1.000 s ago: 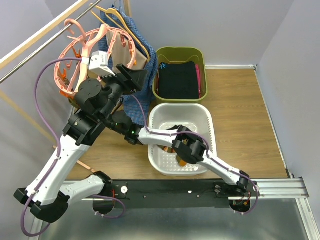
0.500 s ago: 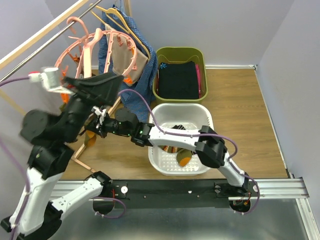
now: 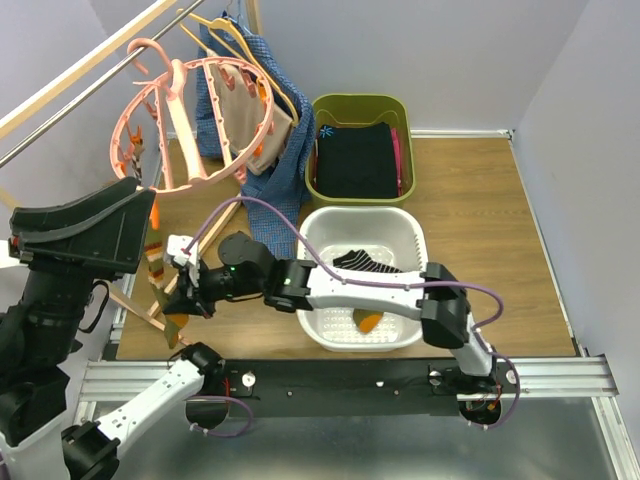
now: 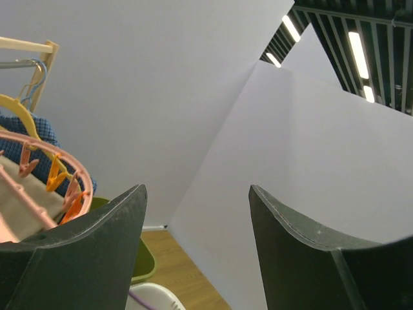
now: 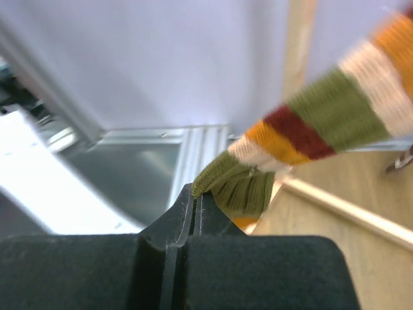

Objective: Remove the socks clipped to the hanger

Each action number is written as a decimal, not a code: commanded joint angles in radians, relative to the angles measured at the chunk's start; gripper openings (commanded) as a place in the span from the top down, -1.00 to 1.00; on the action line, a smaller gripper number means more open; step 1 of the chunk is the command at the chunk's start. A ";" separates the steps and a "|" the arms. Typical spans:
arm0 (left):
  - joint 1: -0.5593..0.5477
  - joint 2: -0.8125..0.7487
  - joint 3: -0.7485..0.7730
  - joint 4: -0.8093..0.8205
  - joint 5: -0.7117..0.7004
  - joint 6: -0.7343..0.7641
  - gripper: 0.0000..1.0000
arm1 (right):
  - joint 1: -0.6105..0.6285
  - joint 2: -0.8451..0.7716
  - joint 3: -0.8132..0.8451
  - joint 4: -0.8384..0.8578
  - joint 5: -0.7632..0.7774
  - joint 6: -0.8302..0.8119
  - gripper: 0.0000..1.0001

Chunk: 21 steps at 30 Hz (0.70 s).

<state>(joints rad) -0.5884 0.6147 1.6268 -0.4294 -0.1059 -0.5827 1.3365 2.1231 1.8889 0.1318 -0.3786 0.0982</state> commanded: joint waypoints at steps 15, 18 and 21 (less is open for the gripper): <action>0.002 -0.050 -0.100 -0.245 -0.075 0.029 -0.37 | 0.006 -0.471 -0.372 -0.129 0.177 -0.037 0.98; 0.004 -0.041 -0.120 -0.298 -0.133 0.026 -0.37 | 0.004 -0.529 -0.425 -0.158 0.237 -0.061 0.98; 0.004 -0.043 -0.143 -0.339 -0.222 0.006 -0.37 | -0.008 -0.570 -0.462 -0.172 0.270 -0.069 0.99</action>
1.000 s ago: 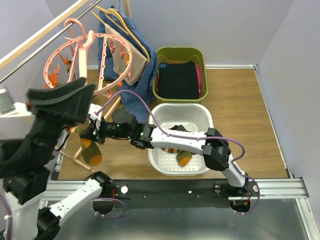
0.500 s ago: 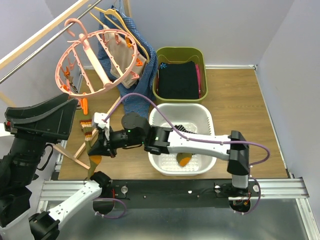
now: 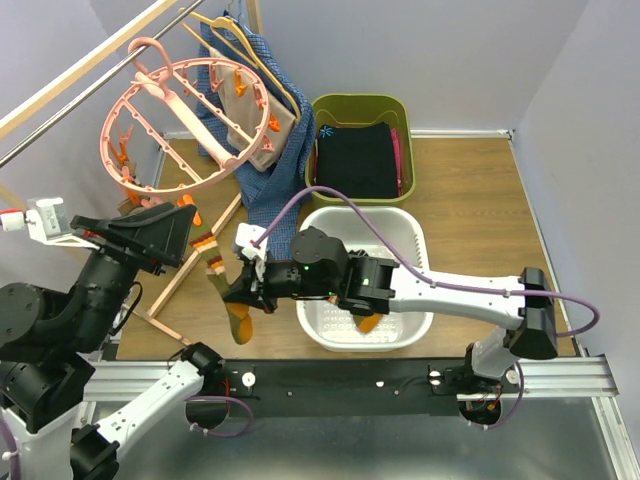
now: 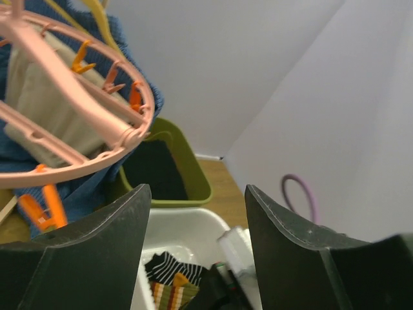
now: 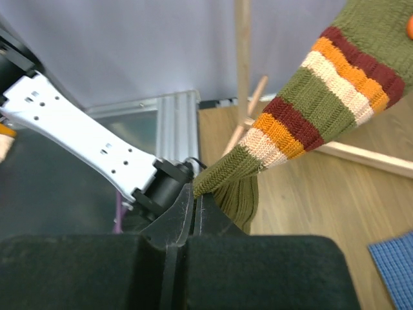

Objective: Remove the socks clipped to the hanger

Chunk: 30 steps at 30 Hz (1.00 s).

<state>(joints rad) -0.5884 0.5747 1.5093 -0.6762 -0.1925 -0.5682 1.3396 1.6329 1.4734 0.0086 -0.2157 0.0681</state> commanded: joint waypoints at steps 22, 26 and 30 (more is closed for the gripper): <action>0.002 -0.001 -0.352 0.029 -0.314 -0.255 -0.42 | -0.095 -0.283 -0.203 -0.065 0.182 -0.008 0.99; 0.004 -0.018 -0.408 0.073 -0.324 -0.271 -0.41 | -0.097 -0.288 -0.202 -0.065 0.173 -0.004 0.99; 0.004 -0.042 -0.465 0.170 -0.341 -0.283 -0.41 | -0.097 -0.288 -0.197 -0.064 0.165 0.001 0.99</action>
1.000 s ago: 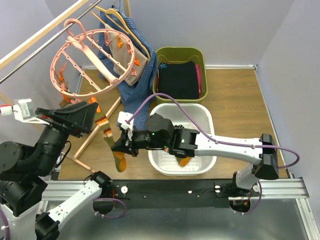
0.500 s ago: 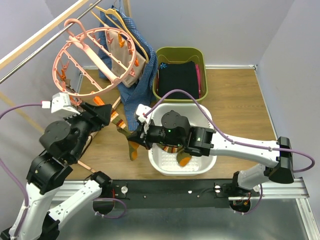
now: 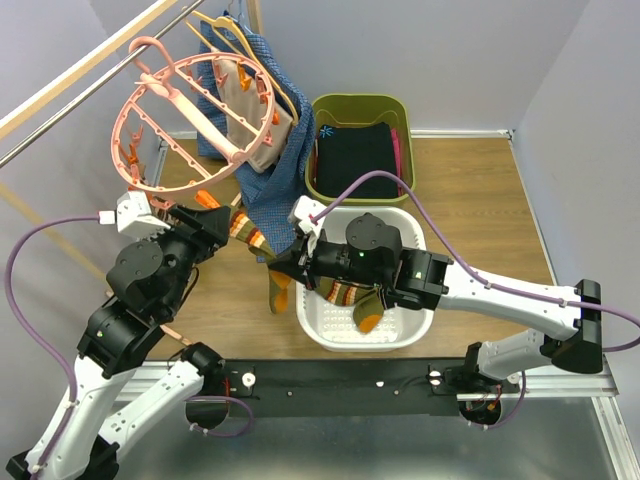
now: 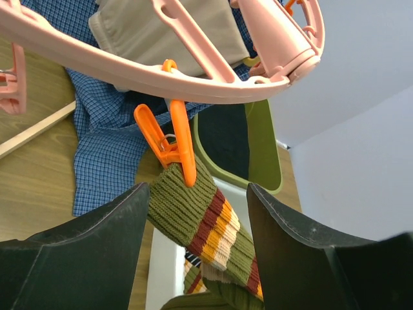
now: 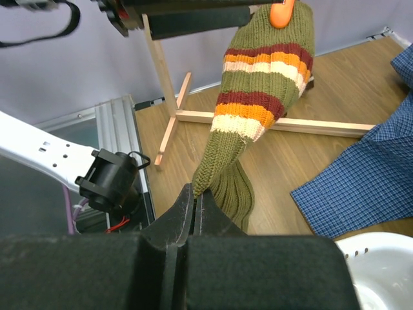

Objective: Remove the socks clipped to the hanger

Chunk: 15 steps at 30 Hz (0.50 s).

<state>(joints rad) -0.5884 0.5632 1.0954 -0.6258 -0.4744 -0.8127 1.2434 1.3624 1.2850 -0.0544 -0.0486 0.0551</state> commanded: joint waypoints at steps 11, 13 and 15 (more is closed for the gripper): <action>0.004 -0.111 -0.212 0.373 -0.135 -0.016 -0.38 | -0.001 -0.049 -0.013 -0.005 -0.025 0.031 0.99; 0.004 -0.091 -0.212 0.370 -0.147 -0.013 -0.38 | -0.001 -0.057 -0.018 -0.002 -0.027 0.032 0.99; 0.004 -0.071 -0.210 0.370 -0.164 -0.002 -0.38 | -0.001 -0.060 -0.027 -0.004 -0.025 0.034 0.99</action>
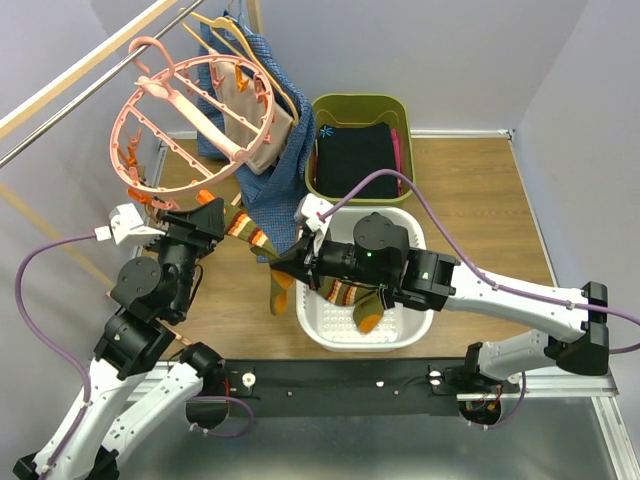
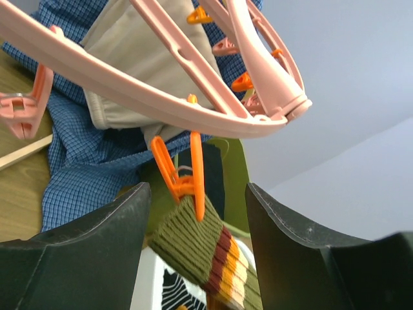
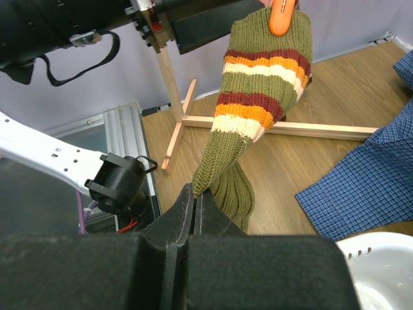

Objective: Remove the socks clipped to the hanger

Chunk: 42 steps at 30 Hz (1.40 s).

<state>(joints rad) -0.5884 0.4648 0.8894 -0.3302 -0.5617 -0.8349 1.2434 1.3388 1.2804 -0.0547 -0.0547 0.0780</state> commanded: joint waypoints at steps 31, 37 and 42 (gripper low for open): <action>0.006 0.095 -0.049 0.267 -0.185 0.161 0.74 | -0.001 -0.033 -0.010 -0.039 -0.007 0.026 0.99; 0.004 0.097 -0.032 0.249 -0.175 0.171 0.98 | -0.002 -0.038 -0.027 -0.080 0.050 0.025 0.99; 0.005 0.103 -0.007 0.224 -0.136 0.177 1.00 | -0.001 -0.029 -0.010 -0.189 0.402 0.029 0.99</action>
<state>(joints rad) -0.5884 0.5667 0.8402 -0.0925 -0.6888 -0.6727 1.2434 1.3197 1.2552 -0.1303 0.0357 0.1013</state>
